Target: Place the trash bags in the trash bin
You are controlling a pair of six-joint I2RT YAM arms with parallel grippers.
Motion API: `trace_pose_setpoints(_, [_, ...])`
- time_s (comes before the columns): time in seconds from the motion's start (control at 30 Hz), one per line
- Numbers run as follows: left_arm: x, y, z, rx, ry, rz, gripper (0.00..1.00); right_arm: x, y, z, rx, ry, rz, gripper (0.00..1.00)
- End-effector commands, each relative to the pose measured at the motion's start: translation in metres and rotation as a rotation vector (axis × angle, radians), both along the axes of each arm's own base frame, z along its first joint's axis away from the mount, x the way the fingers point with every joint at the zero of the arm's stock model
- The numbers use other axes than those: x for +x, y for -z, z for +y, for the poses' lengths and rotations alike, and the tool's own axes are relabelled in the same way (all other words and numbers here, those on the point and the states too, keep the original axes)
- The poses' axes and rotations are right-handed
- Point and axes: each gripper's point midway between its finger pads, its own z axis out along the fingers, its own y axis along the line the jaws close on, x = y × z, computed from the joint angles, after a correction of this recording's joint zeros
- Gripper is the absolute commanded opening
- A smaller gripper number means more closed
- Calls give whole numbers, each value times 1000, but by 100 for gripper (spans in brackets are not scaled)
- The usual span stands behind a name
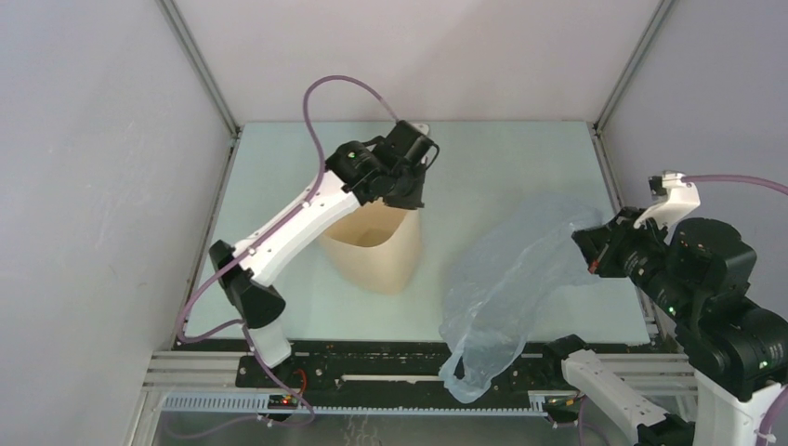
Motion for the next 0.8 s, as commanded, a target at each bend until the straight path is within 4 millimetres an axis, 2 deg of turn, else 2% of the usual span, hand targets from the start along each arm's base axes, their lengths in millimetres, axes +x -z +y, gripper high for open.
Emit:
trace_pose_setpoints(0.0, [-4,-25,-53,-219,39,40,1,-10,-16,-6,35,31,-54,0])
trace_pose_setpoints(0.07, [-7,-25,-63,-255,55,58,7,-11,-16,-8,33,38,-56,0])
trace_pose_setpoints(0.1, [-7,-27,-65,-262,60,55,14,-12,-16,-9,32,39,-54,0])
trace_pose_setpoints(0.17, [-7,-36,-65,-276,69,38,38,-14,-16,-9,36,42,-50,0])
trace_pose_setpoints(0.27, [-15,-65,-66,-338,127,-1,60,-15,-14,-9,39,42,-45,0])
trace_pose_setpoints(0.37, [-23,-107,-58,-409,166,-72,73,-14,-14,-8,35,35,-41,0])
trace_pose_setpoints(0.5, [-38,-152,-35,-477,180,-163,84,-13,-15,-6,37,29,-35,0])
trace_pose_setpoints(0.57, [-48,-165,-22,-502,178,-193,87,-13,-14,-7,43,36,-31,0])
trace_pose_setpoints(0.67, [-68,-174,-12,-574,191,-185,88,-11,-11,-8,64,70,-3,0])
trace_pose_setpoints(0.77, [-92,-169,-17,-655,221,-135,90,-9,-8,-5,93,80,14,0])
